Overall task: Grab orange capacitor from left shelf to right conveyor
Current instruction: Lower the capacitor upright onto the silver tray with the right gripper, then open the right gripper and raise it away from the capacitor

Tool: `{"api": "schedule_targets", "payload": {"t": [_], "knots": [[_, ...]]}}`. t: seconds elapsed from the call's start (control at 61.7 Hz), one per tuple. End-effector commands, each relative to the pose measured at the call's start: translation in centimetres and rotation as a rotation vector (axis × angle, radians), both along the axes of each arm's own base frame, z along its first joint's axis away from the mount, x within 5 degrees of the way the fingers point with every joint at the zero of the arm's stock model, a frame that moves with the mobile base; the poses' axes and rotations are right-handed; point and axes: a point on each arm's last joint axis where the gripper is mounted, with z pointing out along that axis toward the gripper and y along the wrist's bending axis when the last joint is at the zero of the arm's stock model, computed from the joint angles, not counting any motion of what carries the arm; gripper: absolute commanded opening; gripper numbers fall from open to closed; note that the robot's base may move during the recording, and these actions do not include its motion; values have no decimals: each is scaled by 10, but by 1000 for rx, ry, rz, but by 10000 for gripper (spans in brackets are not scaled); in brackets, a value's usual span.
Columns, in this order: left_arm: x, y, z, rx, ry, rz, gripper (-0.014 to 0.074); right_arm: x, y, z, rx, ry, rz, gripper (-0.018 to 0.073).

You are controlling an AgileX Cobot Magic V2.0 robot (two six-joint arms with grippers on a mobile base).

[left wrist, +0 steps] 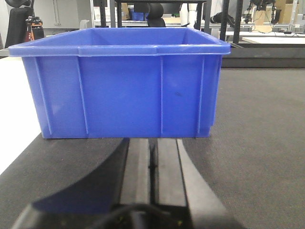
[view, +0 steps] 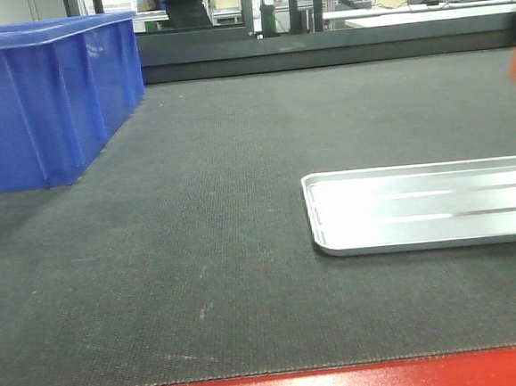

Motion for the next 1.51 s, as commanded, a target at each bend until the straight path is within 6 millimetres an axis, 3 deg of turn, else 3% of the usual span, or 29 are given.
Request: {"api": "schedule_targets", "payload": {"t": [0.0,0.356,0.437,0.551,0.615,0.988,1.393,1.49], "knots": [[0,0,10,-9,-88,-8,-105,18,9,7,56,-129,91,55],[0,0,10,-9,-88,-8,-105,52,17,-57,60,-47,147,95],[0,0,10,-9,-88,-8,-105,55,18,-62,62,-51,150,238],[0,0,10,-9,-88,-8,-105,58,18,-62,74,-67,154,545],[0,0,10,-9,-88,-8,-105,58,18,-63,71,-60,153,631],[0,0,10,-9,-88,-8,-105,55,22,-53,91,-142,203,622],[0,0,10,-9,-88,-8,-105,37,17,2,106,-367,173,610],[0,0,10,-9,-88,-8,-105,26,17,20,183,-409,189,500]]}}
